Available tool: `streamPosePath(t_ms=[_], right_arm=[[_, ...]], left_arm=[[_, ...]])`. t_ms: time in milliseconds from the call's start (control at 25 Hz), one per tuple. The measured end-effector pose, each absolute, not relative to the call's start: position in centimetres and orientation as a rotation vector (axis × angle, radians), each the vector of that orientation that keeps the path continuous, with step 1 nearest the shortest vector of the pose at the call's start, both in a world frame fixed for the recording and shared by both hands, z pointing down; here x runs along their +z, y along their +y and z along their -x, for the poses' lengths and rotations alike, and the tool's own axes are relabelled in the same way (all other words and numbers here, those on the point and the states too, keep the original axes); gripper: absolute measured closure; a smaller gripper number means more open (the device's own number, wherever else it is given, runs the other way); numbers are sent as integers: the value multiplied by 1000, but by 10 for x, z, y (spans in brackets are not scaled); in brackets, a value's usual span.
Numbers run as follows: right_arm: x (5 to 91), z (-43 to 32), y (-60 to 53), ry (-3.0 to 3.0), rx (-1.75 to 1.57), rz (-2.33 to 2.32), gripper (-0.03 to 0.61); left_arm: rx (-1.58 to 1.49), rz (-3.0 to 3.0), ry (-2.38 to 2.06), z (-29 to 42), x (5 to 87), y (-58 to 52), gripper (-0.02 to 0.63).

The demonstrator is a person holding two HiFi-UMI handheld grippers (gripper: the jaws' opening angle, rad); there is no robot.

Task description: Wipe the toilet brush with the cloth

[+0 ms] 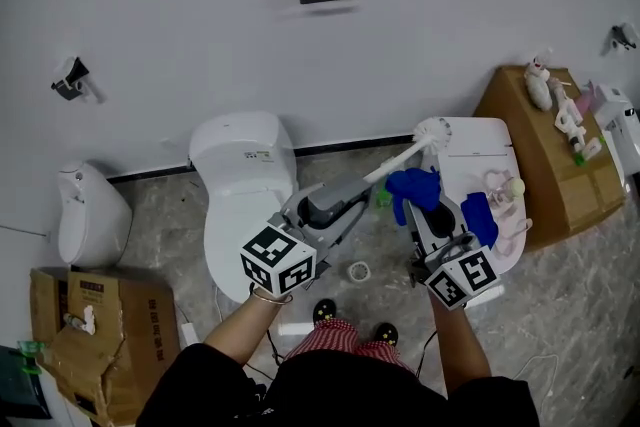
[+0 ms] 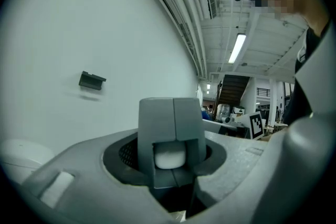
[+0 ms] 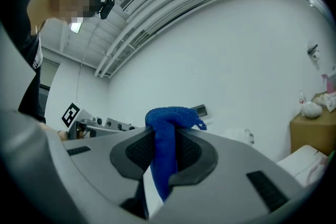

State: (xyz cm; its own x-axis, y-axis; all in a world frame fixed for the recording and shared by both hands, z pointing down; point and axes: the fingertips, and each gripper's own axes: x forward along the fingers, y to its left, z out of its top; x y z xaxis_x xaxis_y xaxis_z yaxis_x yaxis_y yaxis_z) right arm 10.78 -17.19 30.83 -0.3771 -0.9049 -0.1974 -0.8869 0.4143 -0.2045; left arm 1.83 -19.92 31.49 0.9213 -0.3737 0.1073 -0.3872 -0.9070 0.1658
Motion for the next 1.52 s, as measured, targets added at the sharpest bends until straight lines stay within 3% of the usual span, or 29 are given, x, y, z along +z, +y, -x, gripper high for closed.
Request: streamPosePath(t_ms=[1520], right_arm=[[166, -63, -126, 2412, 420, 1402, 505]], left_arm=[[-214, -3139, -419, -21, 184, -130, 437]])
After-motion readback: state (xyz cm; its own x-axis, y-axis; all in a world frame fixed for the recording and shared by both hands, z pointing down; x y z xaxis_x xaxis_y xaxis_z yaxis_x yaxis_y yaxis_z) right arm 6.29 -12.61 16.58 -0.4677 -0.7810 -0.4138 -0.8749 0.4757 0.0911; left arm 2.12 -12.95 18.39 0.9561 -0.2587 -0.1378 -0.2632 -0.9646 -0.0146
